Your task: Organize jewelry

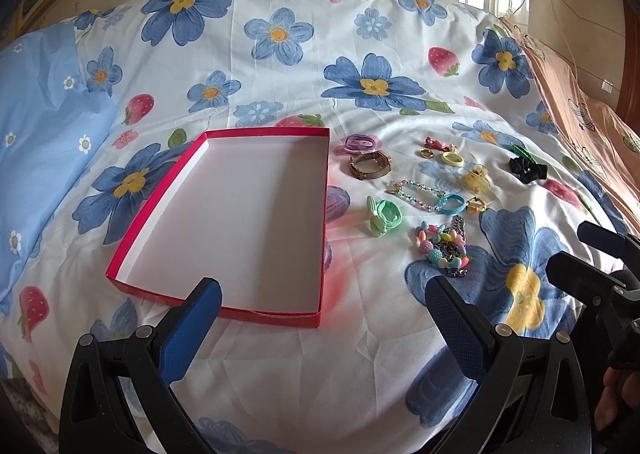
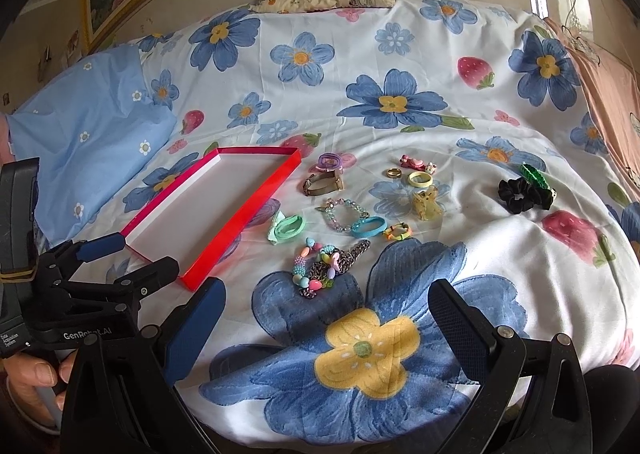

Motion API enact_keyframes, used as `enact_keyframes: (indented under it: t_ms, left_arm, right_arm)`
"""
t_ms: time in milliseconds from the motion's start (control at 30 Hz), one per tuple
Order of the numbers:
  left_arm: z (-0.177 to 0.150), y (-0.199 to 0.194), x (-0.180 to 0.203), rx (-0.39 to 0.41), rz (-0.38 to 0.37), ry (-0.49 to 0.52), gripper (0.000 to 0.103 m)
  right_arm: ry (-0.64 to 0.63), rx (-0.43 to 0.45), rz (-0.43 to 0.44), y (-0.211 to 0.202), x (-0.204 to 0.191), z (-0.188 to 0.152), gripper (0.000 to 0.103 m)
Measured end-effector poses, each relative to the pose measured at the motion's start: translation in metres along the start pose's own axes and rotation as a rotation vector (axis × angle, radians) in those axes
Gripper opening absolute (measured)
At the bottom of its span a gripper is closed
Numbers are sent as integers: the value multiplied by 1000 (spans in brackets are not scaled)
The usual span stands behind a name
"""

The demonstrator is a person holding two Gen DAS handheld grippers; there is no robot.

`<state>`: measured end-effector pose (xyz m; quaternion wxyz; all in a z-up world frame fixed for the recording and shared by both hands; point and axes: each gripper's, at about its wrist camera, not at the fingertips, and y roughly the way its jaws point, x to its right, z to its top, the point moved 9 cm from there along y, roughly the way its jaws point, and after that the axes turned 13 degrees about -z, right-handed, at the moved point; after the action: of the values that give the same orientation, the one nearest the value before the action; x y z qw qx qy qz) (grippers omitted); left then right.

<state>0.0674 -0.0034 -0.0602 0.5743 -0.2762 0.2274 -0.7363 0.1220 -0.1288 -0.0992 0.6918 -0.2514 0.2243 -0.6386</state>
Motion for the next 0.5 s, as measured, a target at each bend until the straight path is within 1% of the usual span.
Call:
enact_keyframes:
  t_ms: [300, 500]
  left_arm:
    - [11, 23, -8, -53, -34, -16, 102]
    - [29, 44, -5, -67, -46, 19, 102]
  right_arm:
    - [18, -18, 6, 13, 9, 6, 102]
    - [28, -24, 10, 25, 20, 15, 102]
